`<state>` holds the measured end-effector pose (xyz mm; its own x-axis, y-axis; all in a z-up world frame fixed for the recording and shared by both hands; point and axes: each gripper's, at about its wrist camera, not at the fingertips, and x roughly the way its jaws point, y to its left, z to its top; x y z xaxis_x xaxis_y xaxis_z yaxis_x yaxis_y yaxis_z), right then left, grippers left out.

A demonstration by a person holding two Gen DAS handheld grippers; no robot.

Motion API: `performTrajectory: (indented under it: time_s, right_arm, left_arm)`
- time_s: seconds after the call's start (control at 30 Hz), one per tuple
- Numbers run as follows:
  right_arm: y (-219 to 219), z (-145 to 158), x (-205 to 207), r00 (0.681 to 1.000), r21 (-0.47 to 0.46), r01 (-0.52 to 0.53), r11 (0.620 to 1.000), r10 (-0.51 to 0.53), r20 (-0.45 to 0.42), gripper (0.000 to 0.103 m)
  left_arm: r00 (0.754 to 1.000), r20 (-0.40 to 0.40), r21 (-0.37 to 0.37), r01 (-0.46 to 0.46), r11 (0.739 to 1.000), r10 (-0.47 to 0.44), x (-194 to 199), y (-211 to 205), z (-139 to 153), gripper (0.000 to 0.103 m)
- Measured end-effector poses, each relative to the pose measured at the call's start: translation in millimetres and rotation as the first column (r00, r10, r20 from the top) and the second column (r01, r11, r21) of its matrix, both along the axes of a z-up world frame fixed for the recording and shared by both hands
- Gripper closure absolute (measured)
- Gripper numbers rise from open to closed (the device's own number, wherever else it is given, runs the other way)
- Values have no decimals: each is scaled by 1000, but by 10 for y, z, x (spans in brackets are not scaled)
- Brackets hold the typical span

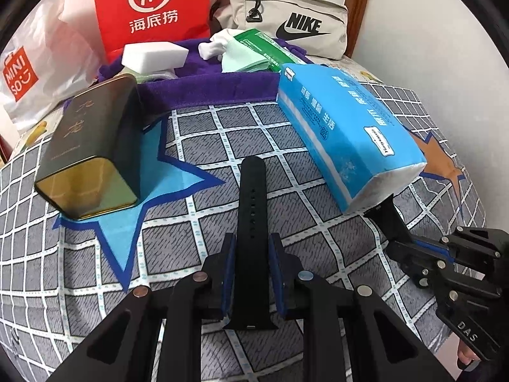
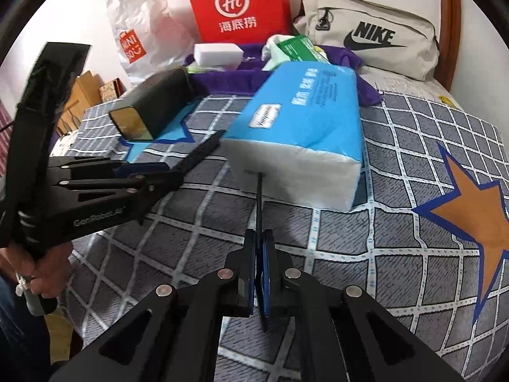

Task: Organize soft objects
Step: 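Lift the black strap with the right tool and carry it over the purple towel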

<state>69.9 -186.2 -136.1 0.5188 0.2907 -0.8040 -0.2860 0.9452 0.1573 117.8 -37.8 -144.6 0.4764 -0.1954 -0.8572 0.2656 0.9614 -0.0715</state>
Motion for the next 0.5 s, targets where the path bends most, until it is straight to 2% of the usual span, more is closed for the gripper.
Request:
performTrajectory:
  time_s: [0.5]
  right_arm:
    - [246,565,-28,993,1,-68,998,68,98,99]
  left_arm:
    - [996,72,-52,-56,997,60,-212,365,559,83]
